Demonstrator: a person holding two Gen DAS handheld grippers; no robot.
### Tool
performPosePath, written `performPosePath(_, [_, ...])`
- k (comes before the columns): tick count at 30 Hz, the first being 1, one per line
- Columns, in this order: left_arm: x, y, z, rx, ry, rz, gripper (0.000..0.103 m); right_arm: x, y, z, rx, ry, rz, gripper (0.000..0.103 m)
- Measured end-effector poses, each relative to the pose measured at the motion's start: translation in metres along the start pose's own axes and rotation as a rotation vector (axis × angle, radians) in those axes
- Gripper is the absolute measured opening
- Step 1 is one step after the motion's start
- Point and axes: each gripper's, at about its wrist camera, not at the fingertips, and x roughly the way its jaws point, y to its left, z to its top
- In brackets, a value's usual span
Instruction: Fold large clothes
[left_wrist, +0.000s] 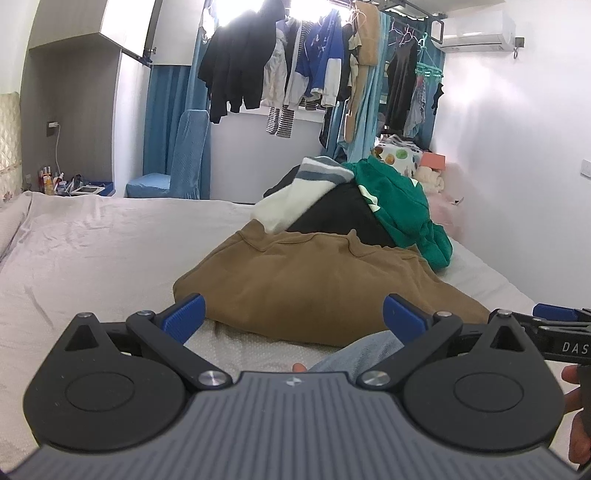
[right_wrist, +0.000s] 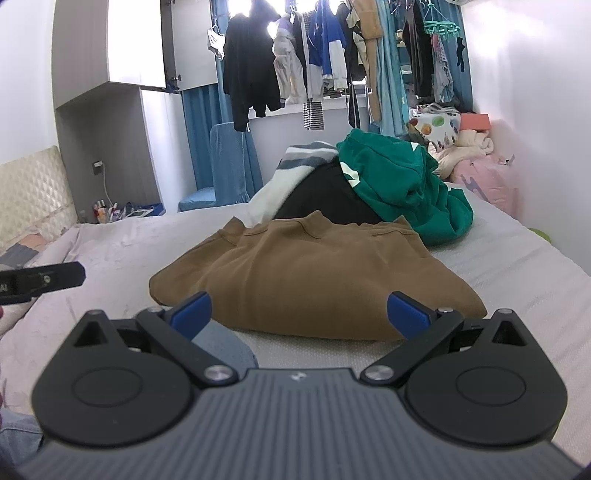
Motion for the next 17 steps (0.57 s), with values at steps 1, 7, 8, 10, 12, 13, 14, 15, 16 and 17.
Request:
performPosePath(1, [0.0009,-0.0003,-0.0005,0.0,0.002,-0.002,0.103,0.0002,-0.0003,0.0001,0.0,0.0,-0.001,0.103])
performPosePath(7, [0.0049,-0.001,-0.0016,-0.004,0.01,-0.002,0.103,0.0013,-0.0019,0.0011,-0.003,0.006,-0.003,0.103])
performPosePath(8, [0.0044,-0.0015,-0.0016,0.0,0.009,-0.001,0.103,0.0014,-0.0018,0.0009,-0.004,0.006,-0.003,0.103])
performPosePath(10, [0.0063,-0.0011,-0.002,-0.001,0.013,-0.001,0.103,0.0013,-0.0015,0.0007,-0.004,0.007,-0.002,0.103])
performPosePath(12, [0.0073,-0.0017,-0.0024,-0.001,0.014,0.002,0.103,0.0008,-0.0012,0.0003,-0.007,0.01,-0.003,0.103])
performPosePath(13, [0.0078,-0.0014,-0.0028,0.0,0.014,0.003,0.103,0.0013,-0.0022,0.0002,-0.008,0.011,-0.004,0.103])
performPosePath(14, [0.0085,-0.0019,-0.003,0.001,0.014,0.004,0.103,0.0014,-0.0028,0.0003,-0.007,0.012,-0.005,0.103])
performPosePath(15, [0.009,-0.002,-0.0039,0.001,0.014,0.005,0.103,0.0013,-0.0035,0.0002,-0.007,0.012,-0.005,0.103])
performPosePath(16, [0.0097,-0.0027,-0.0043,0.001,0.014,0.006,0.103,0.0015,-0.004,0.0003,-0.008,0.012,-0.006,0.103])
performPosePath(17, [0.0094,-0.0021,-0.0041,0.001,0.015,0.005,0.103,0.0016,-0.0041,0.0004,-0.008,0.01,-0.007,0.103])
